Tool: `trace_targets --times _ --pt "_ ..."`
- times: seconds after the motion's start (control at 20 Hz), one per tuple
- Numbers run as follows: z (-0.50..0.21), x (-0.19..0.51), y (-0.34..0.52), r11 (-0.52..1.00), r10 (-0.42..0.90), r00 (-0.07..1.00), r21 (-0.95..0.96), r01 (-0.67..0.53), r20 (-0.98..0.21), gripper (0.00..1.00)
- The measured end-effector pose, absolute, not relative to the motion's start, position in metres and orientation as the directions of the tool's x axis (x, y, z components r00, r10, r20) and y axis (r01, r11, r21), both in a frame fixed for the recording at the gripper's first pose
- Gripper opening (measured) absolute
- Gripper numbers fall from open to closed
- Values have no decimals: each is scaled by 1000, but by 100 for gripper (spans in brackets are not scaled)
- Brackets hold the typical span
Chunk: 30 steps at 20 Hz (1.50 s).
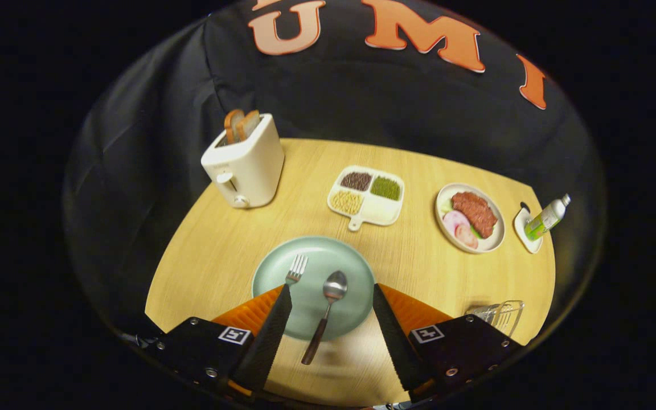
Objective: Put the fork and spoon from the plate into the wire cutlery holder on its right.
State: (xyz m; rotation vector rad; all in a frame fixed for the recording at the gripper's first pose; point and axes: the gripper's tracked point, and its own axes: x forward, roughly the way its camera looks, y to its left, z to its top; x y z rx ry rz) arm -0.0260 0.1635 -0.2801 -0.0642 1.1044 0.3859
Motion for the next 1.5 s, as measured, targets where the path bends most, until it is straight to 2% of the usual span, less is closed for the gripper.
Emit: trace_targets --times 0.35,0.6,0.65,0.75,0.8,1.05,1.3,1.5 --pt "-347 -53 180 946 213 119 175 -273 -970 60" --pt "-382 -74 180 961 154 11 147 -234 -988 43" --pt "-389 -76 179 965 138 2 134 -224 -990 34" --pt "-396 -80 178 969 118 -17 119 -215 -993 23" --pt "-398 -80 179 970 123 -13 123 -212 -992 17" --pt "-399 -74 179 967 182 29 174 -187 -983 6" --pt "-376 -68 160 965 220 126 197 -173 -967 5" --pt "-339 -58 118 973 224 230 204 -110 -947 5"
